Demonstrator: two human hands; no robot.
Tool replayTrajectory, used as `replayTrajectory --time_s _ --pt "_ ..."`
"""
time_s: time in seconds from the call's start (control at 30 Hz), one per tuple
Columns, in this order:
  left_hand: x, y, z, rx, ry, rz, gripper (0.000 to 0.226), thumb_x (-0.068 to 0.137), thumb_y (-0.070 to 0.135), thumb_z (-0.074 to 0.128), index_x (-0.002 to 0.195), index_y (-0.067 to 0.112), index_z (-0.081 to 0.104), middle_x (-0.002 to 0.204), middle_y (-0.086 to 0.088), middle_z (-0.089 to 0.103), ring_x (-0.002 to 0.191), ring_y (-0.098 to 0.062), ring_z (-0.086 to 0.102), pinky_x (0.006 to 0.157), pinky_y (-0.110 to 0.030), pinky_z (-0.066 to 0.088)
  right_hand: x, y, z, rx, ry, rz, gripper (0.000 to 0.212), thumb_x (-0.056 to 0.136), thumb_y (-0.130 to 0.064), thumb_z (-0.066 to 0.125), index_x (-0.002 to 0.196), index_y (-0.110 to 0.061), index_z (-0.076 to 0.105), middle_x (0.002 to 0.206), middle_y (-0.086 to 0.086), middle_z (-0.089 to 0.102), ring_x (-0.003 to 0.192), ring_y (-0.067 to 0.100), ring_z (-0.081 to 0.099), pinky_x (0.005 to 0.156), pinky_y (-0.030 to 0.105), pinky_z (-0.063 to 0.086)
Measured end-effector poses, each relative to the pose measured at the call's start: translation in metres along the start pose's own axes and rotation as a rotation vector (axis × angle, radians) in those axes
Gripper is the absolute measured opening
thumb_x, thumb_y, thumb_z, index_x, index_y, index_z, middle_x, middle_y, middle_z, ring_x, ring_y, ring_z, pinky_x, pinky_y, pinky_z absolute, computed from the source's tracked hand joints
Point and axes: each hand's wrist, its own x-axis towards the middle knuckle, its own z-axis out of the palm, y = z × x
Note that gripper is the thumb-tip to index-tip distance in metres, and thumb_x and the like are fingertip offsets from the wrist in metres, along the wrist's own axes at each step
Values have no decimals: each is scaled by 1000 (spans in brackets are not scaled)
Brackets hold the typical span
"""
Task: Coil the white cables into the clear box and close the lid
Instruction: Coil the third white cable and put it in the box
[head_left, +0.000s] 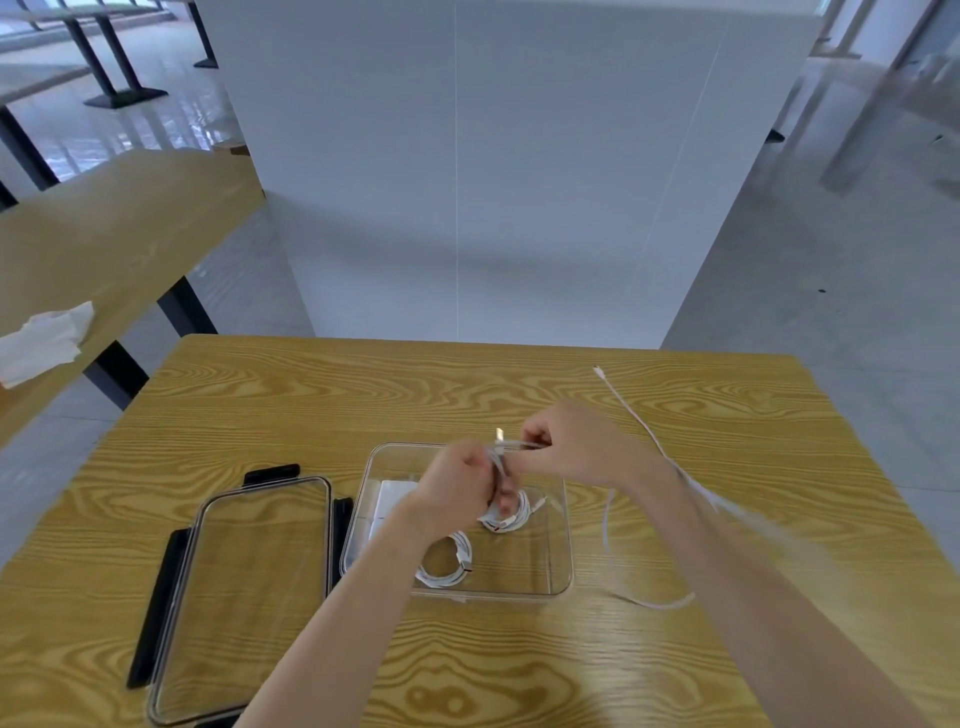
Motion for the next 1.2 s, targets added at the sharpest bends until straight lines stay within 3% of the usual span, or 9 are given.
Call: replayTrajectory --time_s 0.07,0.13,0.27,0.43,0.6,0.73,0.8,0.97,1.2 --pt "6 7 -1 -57 75 190 24 87 8 33 65 13 42 63 -3 47 48 -10 48 48 -18 42 -5 0 5 82 -15 17 38 84 -34 63 62 -10 43 51 -4 29 46 11 24 47 25 19" --pt "8 16 1 -289 -59 186 23 84 18 31 65 10 42 62 -8 45 57 -18 43 60 -26 40 -7 -1 14 137 -35 54 40 87 -38 58 63 -12 39 50 -5 28 44 9 23 45 22 19" --pt "10 21 6 -526 -167 262 30 91 28 36 68 10 43 65 -9 54 70 -23 52 76 -33 44 -4 5 39 225 -6 50 34 88 -17 51 60 -12 33 51 -2 26 46 12 23 48 23 19" --pt "-7 26 15 -578 -386 280 44 96 37 33 64 12 48 50 1 47 45 -14 50 52 -23 48 -3 19 47 407 -23 123 37 88 -13 47 54 -11 32 46 0 23 40 11 18 41 19 18" --pt "-21 23 25 -449 -814 263 39 93 39 39 69 14 55 42 6 36 38 -10 35 49 -20 37 -3 22 49 357 -160 189 36 84 -23 59 55 -3 51 41 3 38 33 13 31 40 20 30" --pt "-27 16 28 28 -992 221 37 90 49 45 65 23 55 40 10 26 30 -9 25 35 -14 30 4 16 38 235 -198 246 32 85 -12 58 56 -17 46 33 -6 48 34 9 49 48 29 46" --pt "-30 13 27 266 -969 154 39 87 54 47 58 27 52 36 15 27 26 -3 23 33 -11 23 5 4 26 130 -209 297 41 88 -7 56 58 -22 33 30 -6 42 30 2 49 45 13 44" --pt "-24 3 22 659 -710 12 43 89 46 35 55 19 36 33 14 29 28 0 19 31 -10 16 16 3 10 -181 -223 174 27 73 -8 64 51 -15 49 48 -2 40 47 12 34 44 21 27" --pt "-7 -8 12 606 -512 5 13 69 21 49 61 14 40 47 4 37 41 -12 33 48 -22 30 5 -12 -25 -177 -124 91 14 74 -26 74 78 -14 69 63 -5 63 57 8 54 53 22 41"
